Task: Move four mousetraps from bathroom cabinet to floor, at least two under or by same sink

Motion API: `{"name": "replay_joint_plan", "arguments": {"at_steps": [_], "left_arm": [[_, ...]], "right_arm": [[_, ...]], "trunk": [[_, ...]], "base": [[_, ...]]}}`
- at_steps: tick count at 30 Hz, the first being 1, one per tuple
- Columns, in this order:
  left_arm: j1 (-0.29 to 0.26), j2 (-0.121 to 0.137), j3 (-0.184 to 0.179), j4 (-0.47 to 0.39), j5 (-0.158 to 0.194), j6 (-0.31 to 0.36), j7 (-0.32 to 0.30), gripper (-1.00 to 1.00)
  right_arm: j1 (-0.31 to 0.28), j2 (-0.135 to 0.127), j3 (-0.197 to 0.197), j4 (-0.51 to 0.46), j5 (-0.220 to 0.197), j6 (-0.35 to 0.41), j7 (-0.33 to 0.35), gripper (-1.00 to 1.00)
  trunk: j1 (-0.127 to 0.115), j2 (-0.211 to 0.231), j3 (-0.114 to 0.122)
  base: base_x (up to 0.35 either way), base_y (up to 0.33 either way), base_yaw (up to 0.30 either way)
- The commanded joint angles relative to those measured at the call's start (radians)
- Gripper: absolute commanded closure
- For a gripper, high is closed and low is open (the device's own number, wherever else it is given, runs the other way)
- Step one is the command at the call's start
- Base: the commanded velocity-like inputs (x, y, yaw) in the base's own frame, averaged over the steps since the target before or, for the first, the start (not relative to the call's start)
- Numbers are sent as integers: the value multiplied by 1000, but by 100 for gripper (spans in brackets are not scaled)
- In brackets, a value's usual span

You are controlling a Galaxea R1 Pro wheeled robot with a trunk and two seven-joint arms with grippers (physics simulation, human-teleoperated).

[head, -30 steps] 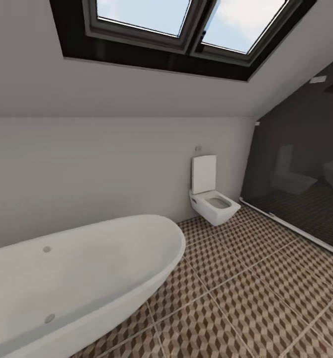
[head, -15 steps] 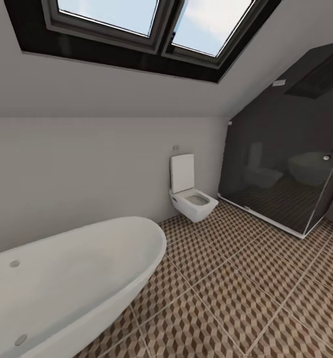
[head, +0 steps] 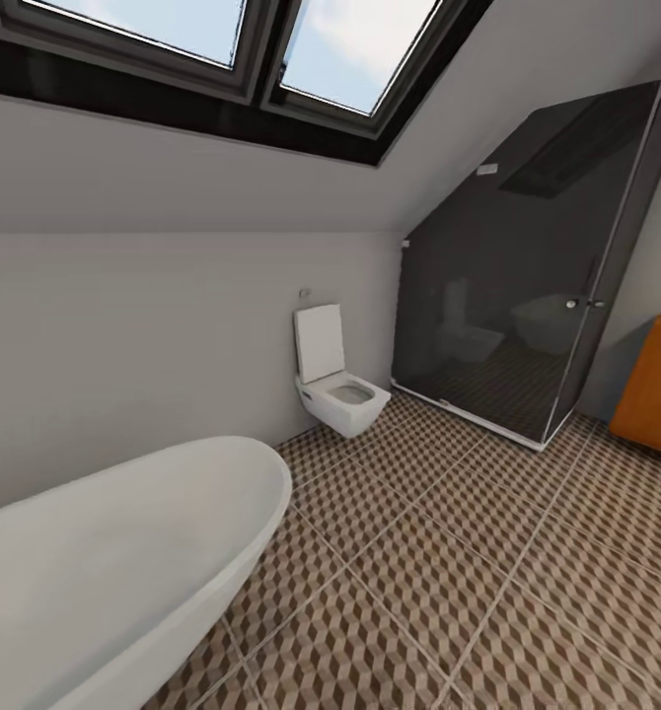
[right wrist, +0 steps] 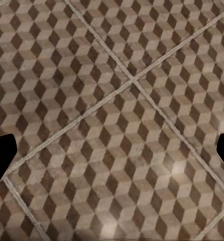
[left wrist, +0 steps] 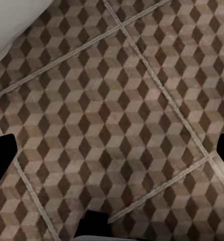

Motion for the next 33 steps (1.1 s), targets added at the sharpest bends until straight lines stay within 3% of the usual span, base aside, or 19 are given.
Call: {"name": "replay_joint_plan", "arguments": {"at_steps": [1, 22, 33], "left_arm": [[0, -1, 4, 0, -1, -2, 1, -100], [0, -1, 8, 1, 0, -3, 6, -100], [0, -1, 9, 1, 0, -3, 7, -100]], "right_arm": [[-1, 0, 0, 1, 6, -3, 1, -100], [-1, 0, 4, 2, 9, -5, 0, -100], [-1, 0, 4, 3, 10, -6, 0, -100]], "trunk": [[0, -1, -1], [0, -1, -1], [0, -1, -4]], "base": [[0, 0, -282], [0, 0, -196], [0, 0, -96]]}}
